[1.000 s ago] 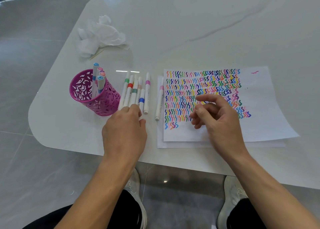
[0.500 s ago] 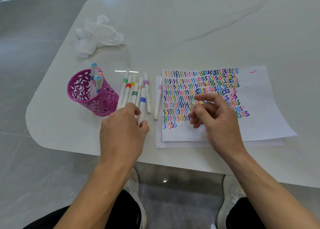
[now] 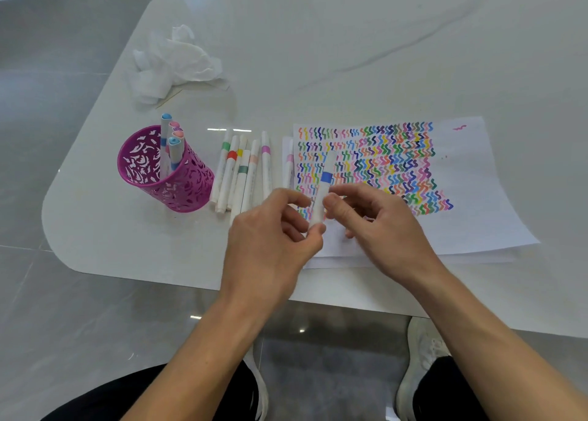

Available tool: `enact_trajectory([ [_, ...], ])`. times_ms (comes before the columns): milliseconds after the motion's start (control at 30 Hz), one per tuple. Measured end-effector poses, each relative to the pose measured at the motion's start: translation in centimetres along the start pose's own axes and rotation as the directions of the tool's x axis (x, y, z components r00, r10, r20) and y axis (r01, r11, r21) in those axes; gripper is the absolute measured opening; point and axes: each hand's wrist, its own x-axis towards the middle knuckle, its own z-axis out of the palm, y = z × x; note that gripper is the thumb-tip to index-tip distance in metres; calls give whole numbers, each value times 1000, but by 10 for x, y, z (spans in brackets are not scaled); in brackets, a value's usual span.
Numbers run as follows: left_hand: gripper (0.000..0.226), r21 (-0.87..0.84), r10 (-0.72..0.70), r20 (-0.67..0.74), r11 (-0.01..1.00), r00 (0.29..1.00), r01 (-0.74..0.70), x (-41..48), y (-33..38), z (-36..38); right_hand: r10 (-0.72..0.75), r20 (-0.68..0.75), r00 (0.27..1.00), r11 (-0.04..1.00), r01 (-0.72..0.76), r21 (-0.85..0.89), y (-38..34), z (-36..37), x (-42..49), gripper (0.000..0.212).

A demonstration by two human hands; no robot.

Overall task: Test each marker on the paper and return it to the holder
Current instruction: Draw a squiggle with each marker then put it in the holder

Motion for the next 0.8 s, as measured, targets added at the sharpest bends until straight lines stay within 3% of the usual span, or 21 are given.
enact_trajectory([
  [200, 27, -79, 15, 67, 997, 998, -10, -4, 5, 15, -48, -73, 996, 998, 52, 45, -4, -2, 1, 22],
  [333, 26, -140, 16, 41, 990, 999, -11, 0, 6, 13, -82, -92, 992, 997, 82, -11, -6, -13, -3, 20],
  [500, 47, -258, 29, 44, 966, 999, -17, 12, 6, 5, -160, -31, 987, 979, 155, -132, -7, -21, -16, 19],
  [633, 37, -35, 197, 110, 980, 974, -194, 11, 5, 0, -240, 7, 971, 934, 233, -270, -9, -26, -19, 20],
  [800, 27, 134, 284, 214, 939, 935, -316, 18, 6, -9, -264, 84, 961, 863, 274, -424, -17, -32, -17, 16],
])
